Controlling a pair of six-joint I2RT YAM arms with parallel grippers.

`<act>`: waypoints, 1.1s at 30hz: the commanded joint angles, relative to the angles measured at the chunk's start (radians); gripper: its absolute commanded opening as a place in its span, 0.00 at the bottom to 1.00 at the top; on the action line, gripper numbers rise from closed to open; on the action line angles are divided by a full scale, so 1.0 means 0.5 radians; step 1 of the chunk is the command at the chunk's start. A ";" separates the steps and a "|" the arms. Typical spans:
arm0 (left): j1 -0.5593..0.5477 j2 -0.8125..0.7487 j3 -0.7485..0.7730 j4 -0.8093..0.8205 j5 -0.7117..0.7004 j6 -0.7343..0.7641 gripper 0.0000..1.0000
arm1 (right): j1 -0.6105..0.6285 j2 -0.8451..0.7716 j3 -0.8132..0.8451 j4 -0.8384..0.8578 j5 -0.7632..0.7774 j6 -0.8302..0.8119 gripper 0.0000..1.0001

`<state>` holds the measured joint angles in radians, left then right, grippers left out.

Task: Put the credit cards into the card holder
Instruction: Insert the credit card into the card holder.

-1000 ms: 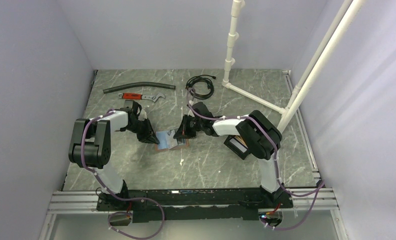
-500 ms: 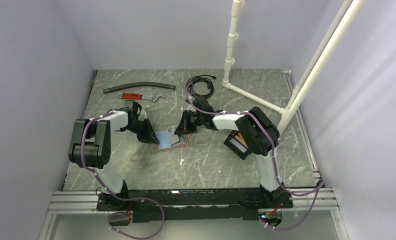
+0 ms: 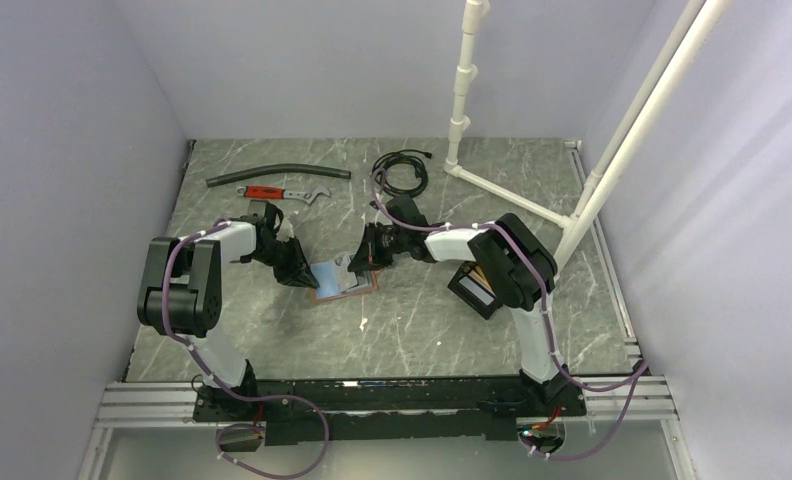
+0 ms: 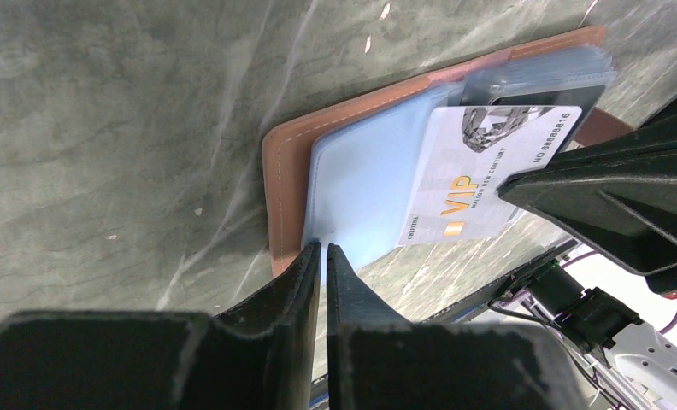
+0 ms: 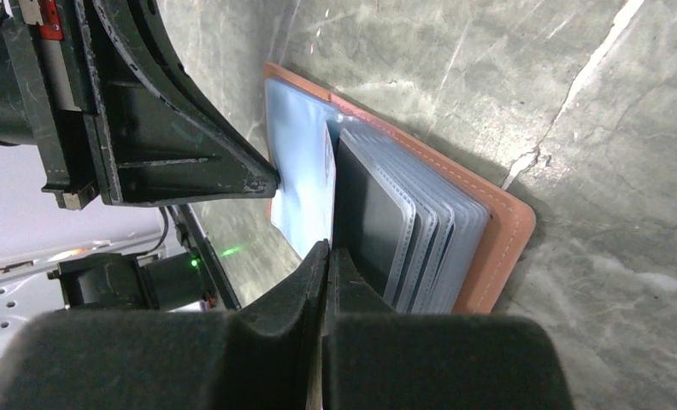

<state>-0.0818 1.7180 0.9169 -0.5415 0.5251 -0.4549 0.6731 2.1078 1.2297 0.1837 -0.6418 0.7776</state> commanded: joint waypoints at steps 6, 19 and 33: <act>-0.002 0.011 0.018 -0.028 -0.057 0.060 0.14 | 0.025 -0.047 -0.168 0.310 0.068 0.196 0.00; -0.005 -0.011 0.013 -0.015 -0.018 0.064 0.16 | 0.091 -0.042 -0.293 0.506 0.291 0.436 0.00; -0.005 -0.043 0.005 -0.013 -0.015 0.073 0.16 | 0.129 -0.064 -0.301 0.440 0.500 0.383 0.00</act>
<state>-0.0818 1.7176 0.9169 -0.5400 0.5297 -0.4515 0.7227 2.0567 1.0595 0.4244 -0.4549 0.9974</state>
